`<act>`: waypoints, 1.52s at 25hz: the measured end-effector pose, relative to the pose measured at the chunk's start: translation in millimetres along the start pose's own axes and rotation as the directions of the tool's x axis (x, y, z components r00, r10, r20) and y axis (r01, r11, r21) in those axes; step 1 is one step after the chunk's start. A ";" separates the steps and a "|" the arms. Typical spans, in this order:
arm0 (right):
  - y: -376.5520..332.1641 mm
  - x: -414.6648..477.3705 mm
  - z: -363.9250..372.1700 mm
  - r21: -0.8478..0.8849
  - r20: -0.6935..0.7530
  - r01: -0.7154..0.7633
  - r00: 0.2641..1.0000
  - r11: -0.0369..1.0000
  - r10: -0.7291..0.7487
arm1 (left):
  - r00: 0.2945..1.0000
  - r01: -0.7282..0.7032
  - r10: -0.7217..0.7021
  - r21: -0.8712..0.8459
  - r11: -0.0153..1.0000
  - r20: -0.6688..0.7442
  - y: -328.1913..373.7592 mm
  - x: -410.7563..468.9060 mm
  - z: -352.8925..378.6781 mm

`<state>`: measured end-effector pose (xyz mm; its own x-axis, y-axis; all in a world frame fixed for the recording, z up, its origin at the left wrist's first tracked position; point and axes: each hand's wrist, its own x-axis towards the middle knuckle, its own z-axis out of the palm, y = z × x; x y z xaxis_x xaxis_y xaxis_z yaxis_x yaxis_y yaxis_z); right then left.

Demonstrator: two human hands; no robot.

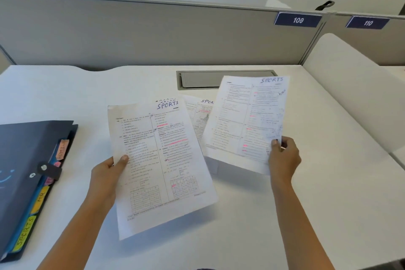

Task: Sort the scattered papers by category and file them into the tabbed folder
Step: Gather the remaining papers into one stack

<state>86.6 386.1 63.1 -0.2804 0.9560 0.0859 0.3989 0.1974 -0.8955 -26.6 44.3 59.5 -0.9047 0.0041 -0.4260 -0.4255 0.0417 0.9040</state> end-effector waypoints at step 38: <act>-50.8 -91.1 89.8 0.086 0.514 0.076 0.851 0.993 -0.109 | 0.987 -0.146 0.159 0.420 0.895 0.004 -3.2 86.2 47.3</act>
<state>13.4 269.6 61.6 -0.7312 0.6801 -0.0535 0.3002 0.2503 -0.9205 -102.2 91.8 18.2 -0.9608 0.0147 -0.2767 -0.2397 0.4569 0.8566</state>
